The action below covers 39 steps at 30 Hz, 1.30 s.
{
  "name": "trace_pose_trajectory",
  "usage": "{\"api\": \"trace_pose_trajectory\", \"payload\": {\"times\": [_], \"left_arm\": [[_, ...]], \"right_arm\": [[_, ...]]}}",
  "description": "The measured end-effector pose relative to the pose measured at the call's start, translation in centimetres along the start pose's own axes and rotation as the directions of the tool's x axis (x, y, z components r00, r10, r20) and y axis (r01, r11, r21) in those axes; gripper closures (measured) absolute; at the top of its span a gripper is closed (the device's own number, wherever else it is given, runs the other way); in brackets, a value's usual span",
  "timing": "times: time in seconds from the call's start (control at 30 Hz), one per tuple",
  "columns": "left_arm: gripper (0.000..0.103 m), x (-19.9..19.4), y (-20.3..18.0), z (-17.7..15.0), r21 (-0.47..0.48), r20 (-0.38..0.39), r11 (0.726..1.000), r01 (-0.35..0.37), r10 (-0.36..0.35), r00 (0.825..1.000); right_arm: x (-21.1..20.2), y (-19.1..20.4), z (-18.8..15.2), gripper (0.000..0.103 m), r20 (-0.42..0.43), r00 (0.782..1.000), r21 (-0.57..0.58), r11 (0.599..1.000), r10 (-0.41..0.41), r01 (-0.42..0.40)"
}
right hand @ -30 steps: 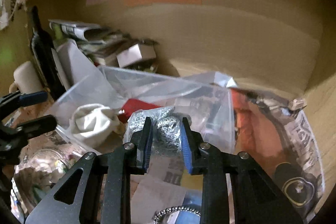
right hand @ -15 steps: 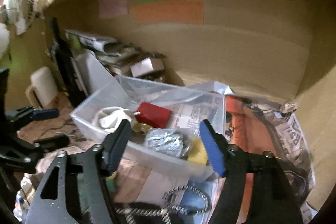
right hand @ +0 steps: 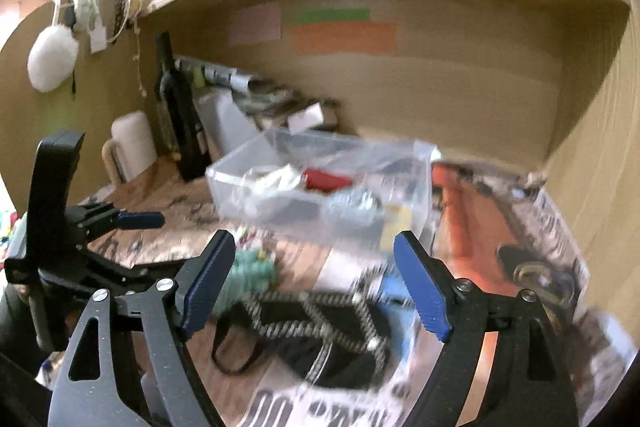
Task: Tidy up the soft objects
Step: 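Grasp the green knit glove with the left gripper while the right grasps the black chain cap, then carry the glove and cap over the clear bin and release both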
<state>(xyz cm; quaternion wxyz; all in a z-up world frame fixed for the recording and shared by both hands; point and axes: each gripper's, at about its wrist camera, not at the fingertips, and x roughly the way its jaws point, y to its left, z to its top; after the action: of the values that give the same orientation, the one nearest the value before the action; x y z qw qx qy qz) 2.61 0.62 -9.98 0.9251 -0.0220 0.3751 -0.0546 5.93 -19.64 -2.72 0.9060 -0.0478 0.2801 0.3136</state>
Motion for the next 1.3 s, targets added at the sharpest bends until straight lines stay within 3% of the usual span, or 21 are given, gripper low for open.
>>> {"api": "trace_pose_trajectory", "payload": {"times": [0.2, 0.47, 0.57, 0.77, 0.83, 0.87, 1.3], "left_arm": [[0.014, 0.5, 0.1, -2.1, -0.049, -0.029, 0.999, 0.017, -0.019, 0.999], [0.040, 1.4, 0.0, -3.0, -0.083, -0.039, 0.996, 0.029, -0.032, 0.999], [0.059, 1.5, 0.1, -3.0, -0.098, -0.031, 0.994, 0.042, -0.045, 0.998], [0.080, 1.1, 0.3, -3.0, -0.112, -0.013, 0.992, 0.057, -0.059, 0.998], [0.086, 0.7, 0.2, -3.0, -0.120, -0.003, 0.992, 0.046, -0.047, 0.999], [0.088, 0.5, 0.1, -2.9, -0.119, 0.006, 0.992, 0.041, -0.040, 0.999], [0.092, -3.1, -0.9, 0.3, -0.070, 0.139, 0.996, 0.053, -0.043, 0.989]], "right_arm": [[1.5, 0.4, -3.0, 0.023, -0.090, 0.995, 0.040, 0.999, 0.041, -0.037], [2.7, 0.8, -4.7, 0.024, -0.152, 0.988, 0.031, 0.999, 0.036, -0.032], [2.9, 0.7, -4.8, 0.037, -0.149, 0.988, 0.043, 0.999, 0.038, -0.032], [3.1, 0.8, -5.1, 0.065, -0.150, 0.988, 0.032, 0.999, 0.042, -0.037], [3.2, 0.5, -5.1, 0.080, -0.150, 0.988, 0.042, 0.998, 0.047, -0.042], [3.2, 0.4, -5.1, 0.080, -0.150, 0.987, 0.050, 0.998, 0.053, -0.046], [0.7, -0.3, -2.5, 0.086, -0.022, 0.999, 0.073, 0.997, 0.042, -0.041]]}}
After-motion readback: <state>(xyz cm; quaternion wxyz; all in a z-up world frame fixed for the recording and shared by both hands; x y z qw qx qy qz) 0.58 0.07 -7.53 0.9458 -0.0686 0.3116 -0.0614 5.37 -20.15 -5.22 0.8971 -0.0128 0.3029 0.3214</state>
